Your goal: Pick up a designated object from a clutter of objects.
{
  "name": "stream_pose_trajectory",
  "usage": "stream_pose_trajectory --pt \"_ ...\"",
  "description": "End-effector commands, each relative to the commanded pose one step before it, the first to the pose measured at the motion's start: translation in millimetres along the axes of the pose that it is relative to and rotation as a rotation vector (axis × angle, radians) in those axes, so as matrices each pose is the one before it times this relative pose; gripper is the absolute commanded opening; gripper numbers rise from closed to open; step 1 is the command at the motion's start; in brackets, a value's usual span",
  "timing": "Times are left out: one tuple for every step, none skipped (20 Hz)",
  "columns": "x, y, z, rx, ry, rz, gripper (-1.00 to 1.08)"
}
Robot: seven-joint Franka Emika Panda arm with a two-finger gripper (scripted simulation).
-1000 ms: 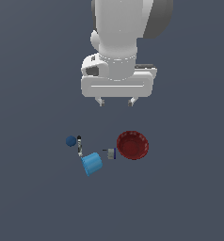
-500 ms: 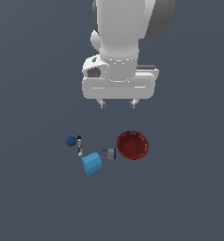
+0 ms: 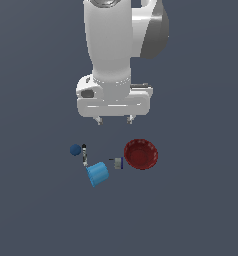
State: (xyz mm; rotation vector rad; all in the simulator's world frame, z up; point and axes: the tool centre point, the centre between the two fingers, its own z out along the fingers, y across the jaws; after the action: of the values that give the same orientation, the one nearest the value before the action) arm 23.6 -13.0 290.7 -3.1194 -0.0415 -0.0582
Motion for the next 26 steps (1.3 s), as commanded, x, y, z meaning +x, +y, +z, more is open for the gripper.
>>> stream_pose_trajectory --pt "1.58 14.93 14.88 0.00211 -0.00256 -0.01256 1.0" --pt "0.45 6.87 6.81 0.00083 -0.0009 -0.00609 1.0" --pt "0.24 7.38 7.26 0.00076 -0.00094 -0.00644 1.0" --pt "-0.02 7.88 7.71 0.00066 -0.00098 -0.0068 1.0" --pt "-0.32 8.37 8.17 0.00053 -0.00104 -0.00718 1.0" --pt "-0.68 8.86 8.62 0.00037 -0.0011 -0.00754 1.0" --pt "-1.06 9.11 8.86 0.00019 -0.00116 -0.00772 1.0" --pt "-1.43 9.13 8.85 -0.00001 -0.00118 -0.00766 1.0" --pt "-1.8 9.09 8.85 -0.00021 -0.00123 -0.00768 1.0" --pt "-2.17 9.06 8.85 -0.00041 -0.00129 -0.00766 1.0" --pt "-2.54 9.01 8.84 -0.0006 -0.00137 -0.00767 1.0" --pt "-2.91 8.96 8.83 -0.00079 -0.00145 -0.00764 1.0" --pt "-3.28 8.89 8.82 -0.00097 -0.00154 -0.00763 1.0" --pt "-3.6 8.71 8.74 -0.00115 -0.00164 -0.00761 1.0" --pt "-3.77 8.22 8.34 -0.00126 -0.00167 -0.00727 1.0" --pt "-3.85 7.67 7.88 -0.00133 -0.0017 -0.00691 1.0" --pt "-3.9 7.15 7.42 -0.00137 -0.0017 -0.00651 1.0" --pt "-3.89 6.62 6.96 -0.00139 -0.00169 -0.00613 1.0" --pt "-3.83 6.09 6.5 -0.00139 -0.00168 -0.00578 1.0" --pt "-3.74 5.61 6.04 -0.00136 -0.00164 -0.00537 1.0" --pt "-3.6 5.1 5.59 -0.00133 -0.0016 -0.00502 1.0" --pt "-3.43 4.63 5.14 -0.00127 -0.00153 -0.00462 1.0" --pt "-3.23 4.16 4.69 -0.0012 -0.00146 -0.00426 1.0" --pt "-3.02 3.74 4.23 -0.0011 -0.00136 -0.00382 1.0" --pt "-2.74 3.27 3.79 -0.00103 -0.00127 -0.00348 1.0" --pt "-2.48 2.87 3.34 -0.00091 -0.00114 -0.00305 1.0"
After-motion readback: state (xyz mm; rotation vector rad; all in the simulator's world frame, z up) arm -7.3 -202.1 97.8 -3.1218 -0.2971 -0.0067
